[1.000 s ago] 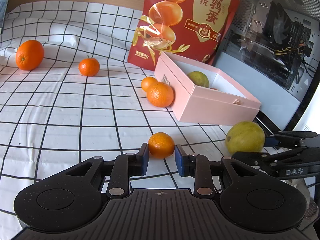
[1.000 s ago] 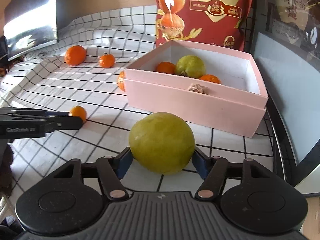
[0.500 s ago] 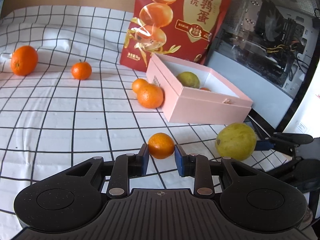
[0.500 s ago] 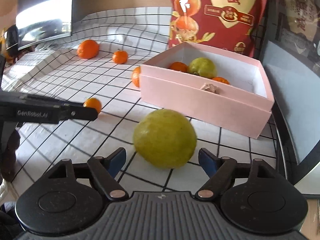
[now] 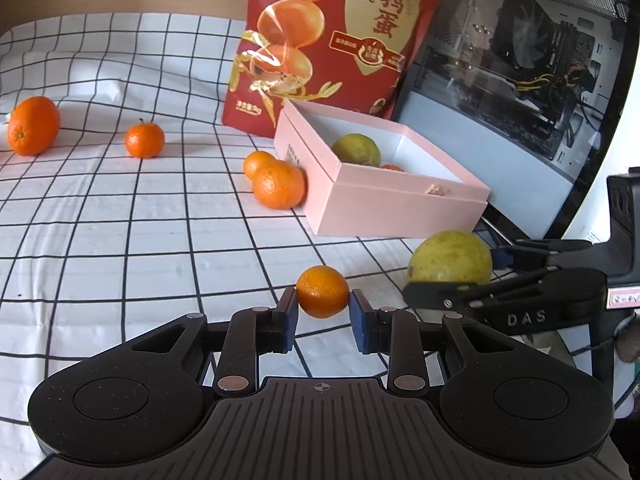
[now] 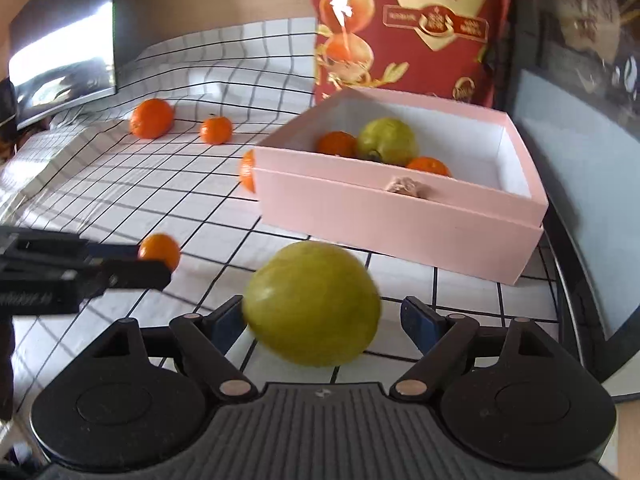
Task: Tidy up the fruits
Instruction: 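Carry the mandarin and the green pear toward the pink box with both grippers, then open the left gripper over the pink box while the right gripper releases the pear into it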
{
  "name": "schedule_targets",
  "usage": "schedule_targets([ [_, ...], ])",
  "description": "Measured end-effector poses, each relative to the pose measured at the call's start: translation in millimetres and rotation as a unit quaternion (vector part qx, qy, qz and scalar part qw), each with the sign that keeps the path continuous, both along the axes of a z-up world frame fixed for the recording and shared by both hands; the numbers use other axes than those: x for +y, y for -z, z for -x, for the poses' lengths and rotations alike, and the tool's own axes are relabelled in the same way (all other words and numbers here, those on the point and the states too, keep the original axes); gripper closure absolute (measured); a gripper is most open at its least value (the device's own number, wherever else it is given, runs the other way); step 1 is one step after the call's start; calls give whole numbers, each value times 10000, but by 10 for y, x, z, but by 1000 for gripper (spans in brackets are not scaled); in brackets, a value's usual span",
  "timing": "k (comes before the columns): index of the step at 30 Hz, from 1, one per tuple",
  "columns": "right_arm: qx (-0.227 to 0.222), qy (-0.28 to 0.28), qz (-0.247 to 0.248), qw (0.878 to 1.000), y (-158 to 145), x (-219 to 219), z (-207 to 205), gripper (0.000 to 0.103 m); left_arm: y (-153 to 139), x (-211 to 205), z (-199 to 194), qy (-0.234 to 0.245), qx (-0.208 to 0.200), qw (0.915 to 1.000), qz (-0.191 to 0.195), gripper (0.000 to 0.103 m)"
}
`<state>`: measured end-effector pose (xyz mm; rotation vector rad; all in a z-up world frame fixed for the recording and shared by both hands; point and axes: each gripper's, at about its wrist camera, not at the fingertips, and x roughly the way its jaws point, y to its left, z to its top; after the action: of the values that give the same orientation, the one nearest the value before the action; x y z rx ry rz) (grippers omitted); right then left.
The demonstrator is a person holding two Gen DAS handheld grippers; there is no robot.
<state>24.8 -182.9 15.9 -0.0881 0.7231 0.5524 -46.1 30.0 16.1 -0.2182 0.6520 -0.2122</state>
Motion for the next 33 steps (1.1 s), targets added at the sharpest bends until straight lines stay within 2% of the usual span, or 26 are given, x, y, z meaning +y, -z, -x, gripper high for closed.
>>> schedule_targets([
  [6,-77,-97,141,9998,-6,136,-31,19,26,-40,-10,58,52,10000,-14,71],
  [14,-225,-151,488,9984,3,219,21,32,49,-48,-32,66,100,9999,-27,71],
  [22,-109,-41,402,9991,-8,192,-39,37,20,-59,-72,55,60,10000,-28,71],
  [25,-230,-24,368,9991,-67,180,1,38,-80,-28,-132,65,-53,10000,53,71],
  [28,-373,70,73,9993,-330,82,23,38,-351,1,-257,54,-351,9993,154,71],
  [33,-1063,379,-337,9930,-1205,-63,-88,38,-963,-92,-577,-39,-1088,9940,63,71],
])
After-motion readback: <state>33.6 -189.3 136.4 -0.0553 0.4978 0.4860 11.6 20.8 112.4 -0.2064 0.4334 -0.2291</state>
